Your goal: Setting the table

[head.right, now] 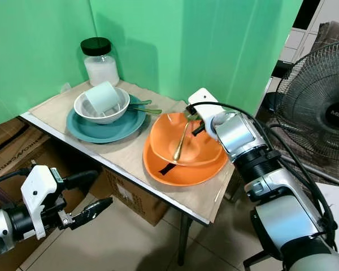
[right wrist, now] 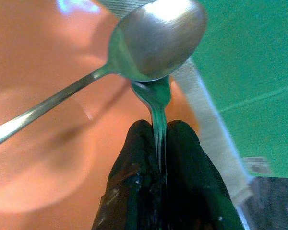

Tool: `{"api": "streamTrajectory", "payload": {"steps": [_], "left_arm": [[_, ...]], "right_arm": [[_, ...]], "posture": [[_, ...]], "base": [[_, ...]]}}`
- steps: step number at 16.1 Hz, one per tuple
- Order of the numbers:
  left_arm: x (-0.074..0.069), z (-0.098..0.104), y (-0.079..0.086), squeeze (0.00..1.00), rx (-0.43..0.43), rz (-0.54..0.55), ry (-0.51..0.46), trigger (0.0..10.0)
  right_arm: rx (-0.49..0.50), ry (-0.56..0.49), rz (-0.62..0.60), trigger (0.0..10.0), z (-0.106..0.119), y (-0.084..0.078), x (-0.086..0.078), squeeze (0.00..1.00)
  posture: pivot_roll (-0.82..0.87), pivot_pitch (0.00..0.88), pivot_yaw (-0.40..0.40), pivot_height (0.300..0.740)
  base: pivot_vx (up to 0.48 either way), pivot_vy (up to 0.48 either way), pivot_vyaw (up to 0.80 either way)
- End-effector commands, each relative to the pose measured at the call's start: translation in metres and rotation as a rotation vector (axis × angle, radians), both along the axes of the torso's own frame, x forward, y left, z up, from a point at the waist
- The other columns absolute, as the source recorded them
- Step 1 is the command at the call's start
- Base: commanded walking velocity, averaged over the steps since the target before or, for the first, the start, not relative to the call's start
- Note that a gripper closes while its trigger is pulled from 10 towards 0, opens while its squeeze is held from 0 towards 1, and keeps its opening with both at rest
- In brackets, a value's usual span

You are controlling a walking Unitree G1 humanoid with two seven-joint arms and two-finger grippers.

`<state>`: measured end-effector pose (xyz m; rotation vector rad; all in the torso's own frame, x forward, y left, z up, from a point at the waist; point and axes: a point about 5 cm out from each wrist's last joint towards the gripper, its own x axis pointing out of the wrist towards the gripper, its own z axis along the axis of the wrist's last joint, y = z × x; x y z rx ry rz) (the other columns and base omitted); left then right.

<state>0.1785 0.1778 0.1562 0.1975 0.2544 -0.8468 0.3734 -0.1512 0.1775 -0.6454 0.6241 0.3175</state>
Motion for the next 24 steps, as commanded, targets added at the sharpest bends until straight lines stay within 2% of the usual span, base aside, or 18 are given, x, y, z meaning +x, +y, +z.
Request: {"api": "streamTrajectory", "payload": {"steps": [1,4,9,13,15,24], "left_arm": [[-0.001,-0.002,0.001,0.00,0.020,-0.005,0.005,10.0],[-0.002,-0.004,0.000,0.00,0.025,-0.009,0.013,10.0],[-0.002,-0.006,-0.001,0.00,0.030,-0.016,0.021,10.0],[-0.003,-0.006,-0.001,0.00,0.040,-0.020,0.026,10.0],[-0.001,-0.006,0.000,0.00,0.043,-0.022,0.027,10.0],[0.005,-0.004,-0.001,0.00,0.052,-0.031,0.033,10.0]], "right_arm": [[-0.034,-0.072,0.036,0.0,0.016,0.006,0.004,0.00],[-0.134,-0.108,0.089,0.0,0.017,0.007,0.003,0.00],[-0.172,-0.081,0.078,0.0,0.007,0.000,0.001,0.00],[-0.225,-0.074,0.101,0.0,0.007,-0.006,0.000,0.00],[-0.264,-0.025,0.160,0.0,0.006,-0.013,-0.006,0.00],[-0.367,0.019,0.232,0.0,0.020,-0.038,-0.017,0.00]], "posture": [[-0.02,0.000,0.012,0.740],[-0.02,0.000,0.013,0.740],[-0.02,0.000,0.015,0.740],[-0.02,0.000,0.020,0.740],[-0.02,0.000,0.024,0.740],[-0.02,0.000,0.038,0.740]], "base": [[0.000,0.000,0.00],[0.000,0.000,0.00],[0.000,0.000,0.00],[0.000,0.000,0.00],[0.000,0.000,0.00],[0.000,0.000,0.00]]}}
